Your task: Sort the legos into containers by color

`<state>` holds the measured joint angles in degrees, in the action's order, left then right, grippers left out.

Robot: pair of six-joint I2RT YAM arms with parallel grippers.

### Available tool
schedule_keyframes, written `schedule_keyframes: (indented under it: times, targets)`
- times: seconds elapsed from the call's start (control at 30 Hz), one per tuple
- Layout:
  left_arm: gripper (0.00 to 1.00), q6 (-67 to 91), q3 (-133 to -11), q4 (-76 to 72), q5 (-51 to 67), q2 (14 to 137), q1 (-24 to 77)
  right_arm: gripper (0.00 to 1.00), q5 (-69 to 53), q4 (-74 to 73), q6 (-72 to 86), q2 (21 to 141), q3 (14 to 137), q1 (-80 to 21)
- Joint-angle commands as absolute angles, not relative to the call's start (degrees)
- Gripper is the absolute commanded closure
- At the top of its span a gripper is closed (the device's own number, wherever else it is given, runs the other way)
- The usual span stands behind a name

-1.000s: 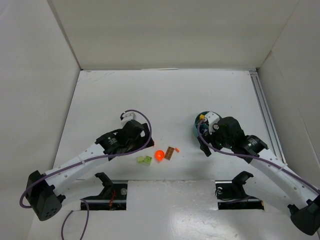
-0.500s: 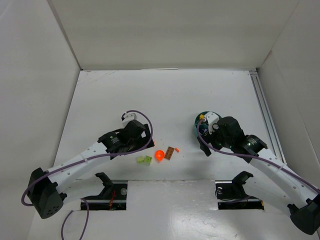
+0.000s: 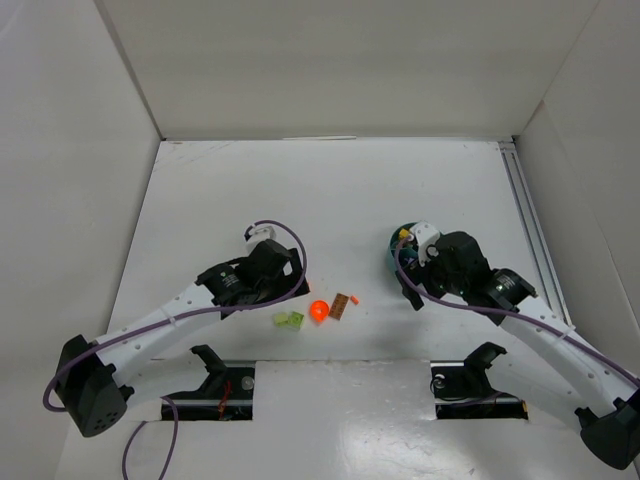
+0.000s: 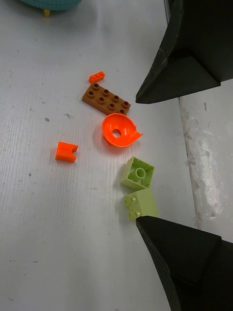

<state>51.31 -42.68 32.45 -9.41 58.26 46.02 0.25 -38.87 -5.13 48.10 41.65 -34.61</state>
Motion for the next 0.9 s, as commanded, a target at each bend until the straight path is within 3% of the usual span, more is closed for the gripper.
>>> schedule_keyframes:
  times: [0.0, 0.23, 0.87]
  targets:
    - [0.00, 50.2, -42.9, 31.2, -9.3, 56.4, 46.2, 0.00, 5.5, -38.8, -5.0, 47.9, 46.7, -35.2]
    - [0.00, 49.7, -42.9, 30.7, -9.3, 56.4, 46.2, 0.00, 12.9, -42.4, -0.8, 52.3, 51.9, -35.2]
    - [0.00, 45.0, -48.0, 29.6, -10.5, 60.7, 46.2, 0.00, 9.0, -43.6, -4.6, 51.4, 53.2, -23.6]
